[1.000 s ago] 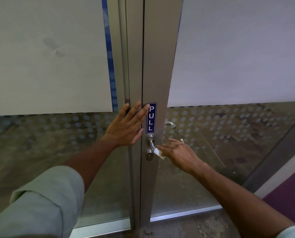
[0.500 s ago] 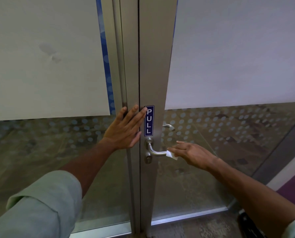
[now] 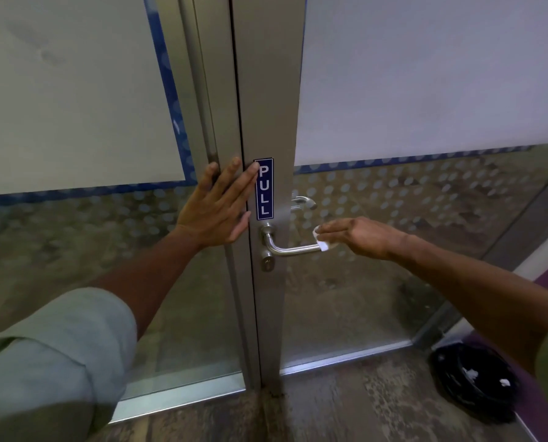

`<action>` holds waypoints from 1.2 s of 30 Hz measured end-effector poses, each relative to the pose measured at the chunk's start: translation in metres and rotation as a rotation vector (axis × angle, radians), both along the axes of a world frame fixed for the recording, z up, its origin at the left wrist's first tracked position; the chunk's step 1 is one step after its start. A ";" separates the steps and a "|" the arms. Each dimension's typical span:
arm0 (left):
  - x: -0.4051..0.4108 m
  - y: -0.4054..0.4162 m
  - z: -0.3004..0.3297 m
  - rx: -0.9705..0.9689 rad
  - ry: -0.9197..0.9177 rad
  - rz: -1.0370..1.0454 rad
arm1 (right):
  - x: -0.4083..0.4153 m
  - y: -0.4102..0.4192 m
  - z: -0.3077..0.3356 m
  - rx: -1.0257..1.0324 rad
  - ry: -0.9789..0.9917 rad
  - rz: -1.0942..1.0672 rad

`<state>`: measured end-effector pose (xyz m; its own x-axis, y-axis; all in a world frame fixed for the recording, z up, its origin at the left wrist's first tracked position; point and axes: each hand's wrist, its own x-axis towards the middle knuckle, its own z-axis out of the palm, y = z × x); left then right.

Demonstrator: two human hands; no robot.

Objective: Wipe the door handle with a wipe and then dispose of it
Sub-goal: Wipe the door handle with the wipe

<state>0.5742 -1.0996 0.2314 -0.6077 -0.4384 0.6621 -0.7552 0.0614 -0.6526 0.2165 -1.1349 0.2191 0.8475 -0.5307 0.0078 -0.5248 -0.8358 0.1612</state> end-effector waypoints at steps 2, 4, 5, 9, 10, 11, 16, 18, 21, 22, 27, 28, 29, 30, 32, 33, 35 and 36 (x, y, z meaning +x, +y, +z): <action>0.001 -0.001 0.000 -0.012 0.004 -0.004 | 0.001 0.002 -0.002 0.055 -0.106 -0.063; 0.000 0.000 0.000 -0.014 0.000 -0.005 | 0.002 0.003 -0.004 0.087 -0.220 -0.110; 0.000 0.000 0.000 -0.014 -0.004 -0.003 | 0.004 0.005 -0.004 0.123 -0.286 -0.147; 0.000 0.000 0.000 -0.014 -0.004 0.004 | 0.007 0.009 -0.008 0.299 -0.510 -0.335; 0.000 0.000 0.000 -0.014 -0.001 0.005 | 0.006 0.010 -0.010 0.343 -0.556 -0.384; 0.000 -0.001 0.000 -0.013 0.003 0.005 | 0.005 0.010 -0.013 0.387 -0.603 -0.438; 0.000 -0.001 -0.001 -0.014 0.012 0.002 | 0.001 0.029 -0.044 0.885 -1.183 -0.935; -0.001 -0.001 -0.001 -0.016 0.014 -0.003 | -0.005 0.042 -0.052 1.078 -1.371 -1.024; 0.000 -0.001 -0.001 -0.021 0.008 0.003 | -0.005 0.062 -0.057 1.294 -1.442 -0.982; 0.000 -0.001 -0.001 -0.023 0.006 0.007 | 0.000 0.069 -0.059 1.322 -1.469 -0.993; 0.000 -0.001 -0.002 -0.016 0.005 0.005 | 0.044 0.093 -0.055 0.743 -1.332 -0.928; 0.000 -0.001 -0.002 -0.014 0.011 -0.001 | 0.052 0.097 -0.049 0.534 -1.211 -0.884; 0.000 -0.001 -0.002 -0.012 0.014 -0.007 | 0.060 0.099 -0.043 0.375 -1.139 -0.833; 0.000 -0.001 -0.002 -0.010 0.015 -0.010 | 0.067 0.100 -0.038 0.260 -1.107 -0.774; 0.000 -0.001 -0.002 -0.006 0.016 -0.010 | 0.080 0.100 -0.026 0.101 -1.095 -0.640; 0.000 -0.001 -0.002 -0.005 0.014 -0.010 | 0.086 0.099 -0.020 0.055 -1.089 -0.583; -0.001 0.000 -0.001 -0.001 0.010 -0.007 | 0.097 0.094 -0.008 0.015 -1.055 -0.502; -0.001 0.000 -0.001 0.002 0.008 -0.008 | 0.102 0.091 -0.004 0.024 -1.033 -0.478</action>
<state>0.5733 -1.0992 0.2305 -0.6060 -0.4349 0.6661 -0.7597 0.0683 -0.6466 0.3187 -1.0439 0.2153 0.1526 -0.8070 0.5704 -0.6627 -0.5118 -0.5467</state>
